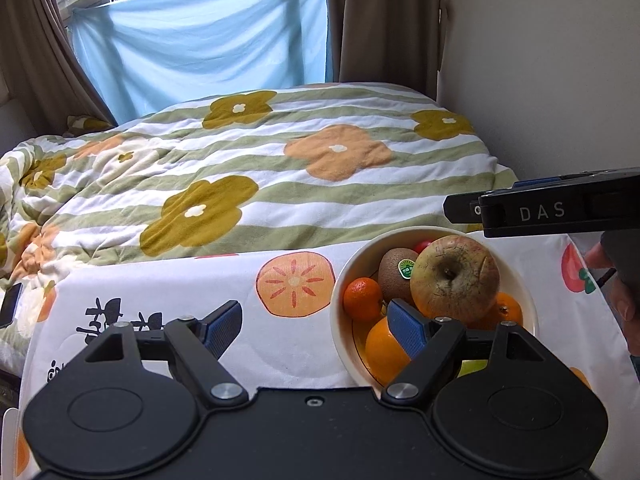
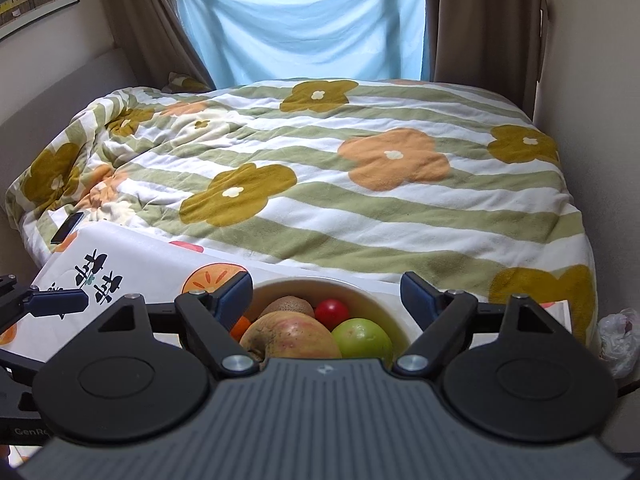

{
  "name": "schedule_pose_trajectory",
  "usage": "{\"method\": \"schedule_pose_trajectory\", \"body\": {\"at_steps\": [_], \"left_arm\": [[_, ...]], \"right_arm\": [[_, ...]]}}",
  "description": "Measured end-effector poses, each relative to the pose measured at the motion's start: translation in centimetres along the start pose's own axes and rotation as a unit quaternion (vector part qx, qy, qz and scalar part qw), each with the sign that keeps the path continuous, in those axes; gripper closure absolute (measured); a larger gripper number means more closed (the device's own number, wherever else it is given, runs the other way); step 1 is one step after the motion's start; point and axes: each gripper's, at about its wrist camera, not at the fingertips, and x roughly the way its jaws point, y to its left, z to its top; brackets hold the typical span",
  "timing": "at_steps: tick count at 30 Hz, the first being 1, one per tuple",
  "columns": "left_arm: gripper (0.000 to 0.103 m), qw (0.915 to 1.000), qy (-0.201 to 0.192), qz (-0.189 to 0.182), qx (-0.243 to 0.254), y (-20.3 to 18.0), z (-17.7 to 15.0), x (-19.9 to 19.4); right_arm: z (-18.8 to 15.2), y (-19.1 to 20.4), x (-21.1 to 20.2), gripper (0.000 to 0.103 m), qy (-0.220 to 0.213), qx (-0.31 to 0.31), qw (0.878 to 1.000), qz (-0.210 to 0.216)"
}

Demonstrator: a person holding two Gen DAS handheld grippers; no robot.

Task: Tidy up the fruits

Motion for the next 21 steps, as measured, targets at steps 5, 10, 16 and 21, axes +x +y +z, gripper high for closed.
{"method": "schedule_pose_trajectory", "body": {"at_steps": [5, 10, 16, 21], "left_arm": [[0.020, 0.9994, -0.034, 0.007, 0.009, 0.3, -0.7, -3.8], [0.020, 0.9976, -0.069, 0.004, 0.002, 0.9, -2.1, -8.1], [0.020, 0.9943, -0.106, -0.003, -0.005, 1.6, -4.2, -13.8], [0.014, 0.9917, -0.129, 0.001, -0.010, 3.1, -5.8, -17.8]], "right_arm": [[-0.8, 2.0, -4.8, 0.007, -0.030, 0.006, 0.999, -0.023], [-2.2, 4.5, -10.0, 0.002, -0.061, 0.007, 0.997, -0.052], [-4.7, 7.8, -16.4, 0.000, -0.091, 0.016, 0.992, -0.082], [-6.9, 10.6, -20.4, 0.000, -0.103, 0.014, 0.989, -0.109]]}}
